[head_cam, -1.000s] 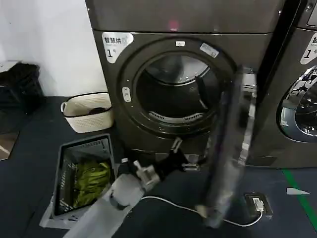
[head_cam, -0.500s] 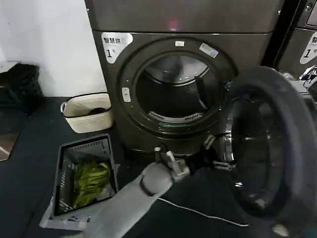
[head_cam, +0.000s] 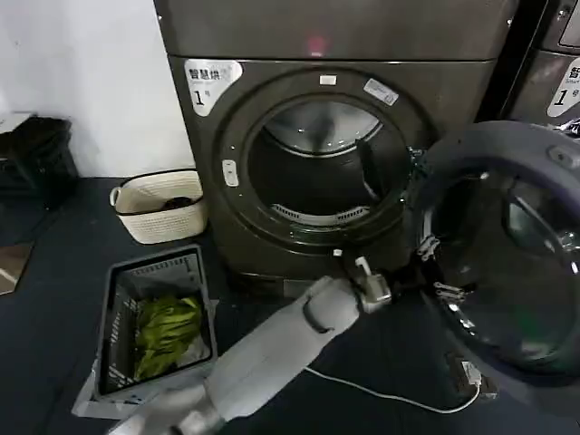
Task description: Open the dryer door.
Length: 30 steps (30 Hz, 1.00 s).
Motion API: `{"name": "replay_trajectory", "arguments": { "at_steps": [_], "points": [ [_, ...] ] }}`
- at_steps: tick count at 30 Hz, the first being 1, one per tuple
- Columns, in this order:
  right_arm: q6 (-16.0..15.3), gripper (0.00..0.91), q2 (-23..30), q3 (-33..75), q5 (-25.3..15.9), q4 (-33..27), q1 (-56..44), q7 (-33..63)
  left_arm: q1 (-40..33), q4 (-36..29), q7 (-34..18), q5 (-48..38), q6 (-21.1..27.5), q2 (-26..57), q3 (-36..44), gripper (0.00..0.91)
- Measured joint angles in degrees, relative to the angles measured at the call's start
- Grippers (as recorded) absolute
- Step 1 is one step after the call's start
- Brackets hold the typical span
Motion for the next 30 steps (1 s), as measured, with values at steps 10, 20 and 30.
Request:
{"name": "replay_trajectory", "arguments": {
  "at_steps": [10,20,30],
  "points": [
    [0.3,0.907,0.2,-0.3,0.0,0.8,0.1,0.0,-1.9,4.9,-0.4,2.4,1.9,-3.4,0.1,0.907],
    [-1.3,0.907,-0.4,-1.5,2.2,1.3,0.3,-1.6,-0.1,0.1,-0.4,5.3,2.9,-3.4,1.8,0.907],
    [-1.9,0.907,-1.8,-3.4,2.8,1.2,0.7,-3.3,-0.1,-16.2,0.9,13.8,-1.7,16.4,5.9,0.907]
  ]
}}
